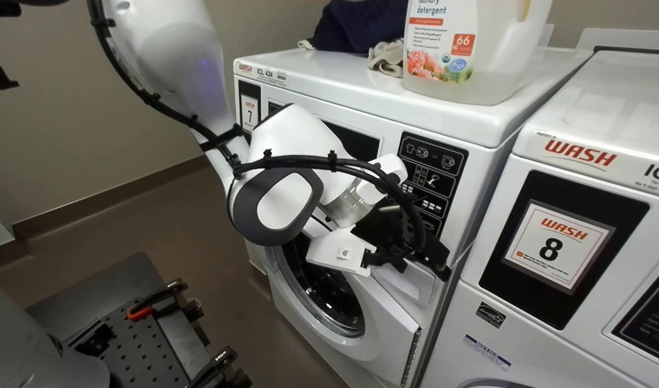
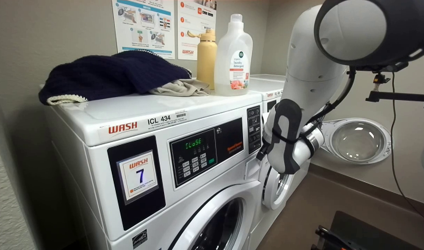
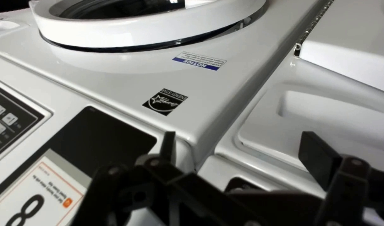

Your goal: Push the detergent compartment of the machine

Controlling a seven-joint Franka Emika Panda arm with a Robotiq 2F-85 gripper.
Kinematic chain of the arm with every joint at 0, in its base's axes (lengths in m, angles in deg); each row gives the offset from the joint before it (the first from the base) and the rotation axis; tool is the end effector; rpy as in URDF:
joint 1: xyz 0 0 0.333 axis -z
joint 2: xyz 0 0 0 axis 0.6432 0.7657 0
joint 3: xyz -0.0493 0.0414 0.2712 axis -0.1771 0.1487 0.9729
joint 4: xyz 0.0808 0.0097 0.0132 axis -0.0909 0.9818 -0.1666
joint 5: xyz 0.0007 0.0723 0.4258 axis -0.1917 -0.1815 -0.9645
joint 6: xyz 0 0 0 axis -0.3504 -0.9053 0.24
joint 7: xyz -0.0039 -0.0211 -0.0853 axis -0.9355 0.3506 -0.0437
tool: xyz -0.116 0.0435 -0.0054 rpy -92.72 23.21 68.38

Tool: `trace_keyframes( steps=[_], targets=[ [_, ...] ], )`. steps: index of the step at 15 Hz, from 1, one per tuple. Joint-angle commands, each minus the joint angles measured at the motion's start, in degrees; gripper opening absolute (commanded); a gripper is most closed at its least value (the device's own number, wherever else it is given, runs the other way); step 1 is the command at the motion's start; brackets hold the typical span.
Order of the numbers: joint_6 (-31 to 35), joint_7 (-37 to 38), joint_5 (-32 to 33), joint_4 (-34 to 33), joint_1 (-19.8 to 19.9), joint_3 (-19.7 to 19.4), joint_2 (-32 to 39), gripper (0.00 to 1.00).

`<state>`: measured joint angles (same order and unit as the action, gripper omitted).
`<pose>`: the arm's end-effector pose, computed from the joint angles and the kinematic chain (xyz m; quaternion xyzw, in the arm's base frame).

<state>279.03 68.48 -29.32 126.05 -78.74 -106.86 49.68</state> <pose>0.4315 -0.2530 0.1466 0.9288 0.0107 0.1918 0.3168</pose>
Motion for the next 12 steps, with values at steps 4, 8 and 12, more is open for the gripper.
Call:
trace_keyframes(
  steps=[4,8,12],
  targets=[
    [-6.19,-7.65,2.13,8.06,-8.12,-7.31,-17.34,1.0],
    [-15.81,-12.56,2.99,9.41,-23.77,-23.71,-24.06,1.0],
    [-23.7,-16.24,1.89,7.51,-41.78,-41.15,-26.37,1.0]
  ],
)
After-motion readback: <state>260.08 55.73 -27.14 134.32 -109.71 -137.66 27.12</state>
